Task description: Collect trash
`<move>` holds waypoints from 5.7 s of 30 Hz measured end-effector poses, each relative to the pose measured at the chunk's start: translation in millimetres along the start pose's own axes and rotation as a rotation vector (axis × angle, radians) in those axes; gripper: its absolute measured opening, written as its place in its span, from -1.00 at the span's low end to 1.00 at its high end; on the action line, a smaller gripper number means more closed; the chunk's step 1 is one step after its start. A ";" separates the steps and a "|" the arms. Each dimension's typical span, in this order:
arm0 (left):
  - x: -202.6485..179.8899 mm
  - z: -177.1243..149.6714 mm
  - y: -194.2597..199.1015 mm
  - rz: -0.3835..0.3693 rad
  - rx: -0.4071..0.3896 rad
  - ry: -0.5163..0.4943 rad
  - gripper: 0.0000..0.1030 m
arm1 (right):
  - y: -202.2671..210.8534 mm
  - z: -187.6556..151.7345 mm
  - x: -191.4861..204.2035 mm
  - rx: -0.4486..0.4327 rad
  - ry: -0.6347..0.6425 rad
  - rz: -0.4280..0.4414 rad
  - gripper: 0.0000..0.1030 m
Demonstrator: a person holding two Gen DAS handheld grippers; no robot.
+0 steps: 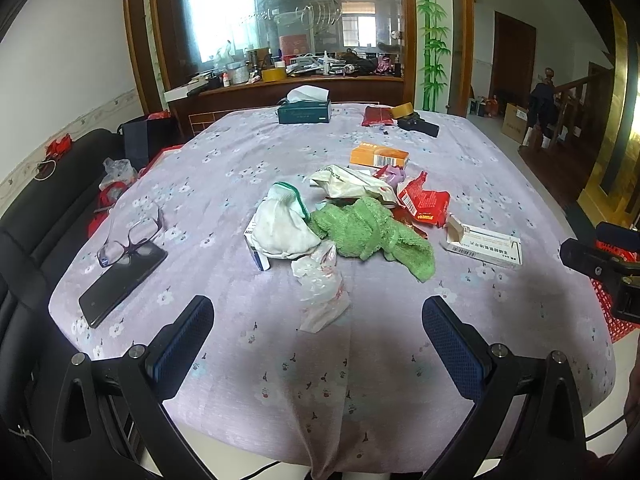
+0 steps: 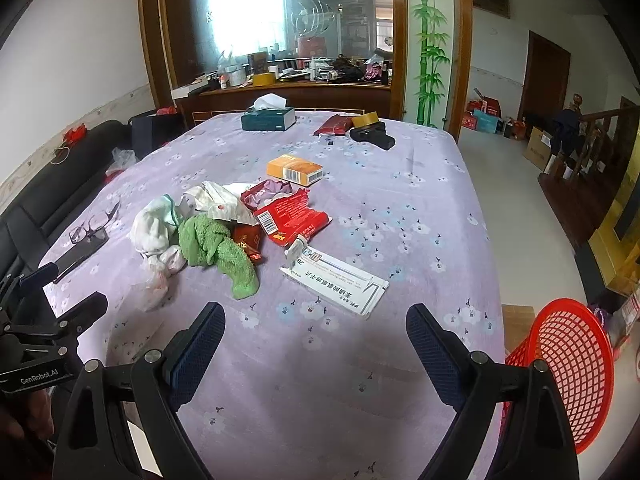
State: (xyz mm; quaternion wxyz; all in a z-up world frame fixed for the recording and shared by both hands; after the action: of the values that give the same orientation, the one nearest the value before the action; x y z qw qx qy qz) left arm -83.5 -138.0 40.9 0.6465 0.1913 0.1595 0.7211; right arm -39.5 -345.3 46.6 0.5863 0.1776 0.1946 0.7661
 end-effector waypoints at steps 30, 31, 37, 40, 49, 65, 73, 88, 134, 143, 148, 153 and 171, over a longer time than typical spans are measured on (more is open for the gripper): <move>45.5 -32.7 -5.2 0.055 0.208 0.121 1.00 | -155.9 -32.6 -18.1 0.324 0.293 0.280 0.73; 46.6 -31.9 -8.4 0.044 0.212 0.118 1.00 | -161.2 -34.9 -19.1 0.341 0.300 0.284 0.73; 49.2 -28.7 -30.5 0.006 0.238 0.128 1.00 | -170.3 -45.2 -12.6 0.395 0.271 0.294 0.46; 46.5 -27.6 -45.8 -0.017 0.260 0.151 1.00 | -164.3 -51.0 -8.2 0.412 0.270 0.254 0.33; 17.0 -28.3 -96.9 -0.081 0.322 0.117 0.89 | -110.1 -56.9 3.2 0.401 -0.015 0.200 0.23; -7.5 -54.9 -124.3 -0.151 0.403 0.058 -0.27 | -38.3 -39.0 -16.4 0.291 -0.255 0.096 0.23; -53.4 -42.0 -81.1 -0.332 0.305 -0.066 -0.29 | -25.8 -50.1 -17.7 0.288 -0.315 0.044 0.23; -128.9 1.0 -51.7 -0.565 0.162 -0.215 -0.29 | 14.4 -49.0 -44.1 0.212 -0.410 -0.100 0.23; -461.9 17.8 -7.2 -0.858 0.229 -0.304 0.24 | 108.3 -84.7 -332.3 0.086 -0.814 -0.370 0.34; -433.8 29.3 -4.8 -0.825 0.211 -0.265 0.29 | 121.0 -71.4 -334.3 0.049 -0.787 -0.378 0.49; -387.9 35.0 -10.7 -0.760 0.192 -0.222 0.29 | 117.8 -54.9 -306.6 0.038 -0.743 -0.340 0.49; -329.5 43.5 -20.1 -0.693 0.193 -0.156 0.29 | 99.8 -41.8 -263.8 0.060 -0.706 -0.270 0.49; -79.3 45.2 -65.1 -0.380 0.179 0.024 0.29 | 8.8 -9.3 -75.2 0.194 -0.521 -0.006 0.49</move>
State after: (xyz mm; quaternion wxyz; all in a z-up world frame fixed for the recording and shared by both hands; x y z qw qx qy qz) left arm 2.2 -210.2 43.9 0.7493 0.2059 0.2638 0.5714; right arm -32.7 -421.0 39.8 0.5992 0.4231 0.1104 0.6706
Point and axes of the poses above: each gripper's, at about its wrist camera, not at the fingertips, and y roughly against the way its jaws point, x to its left, z to its top, the point moved 10 cm from there along -y, roughly the way its jaws point, and after that the axes turned 14 degrees about -x, right-handed, at the moved point
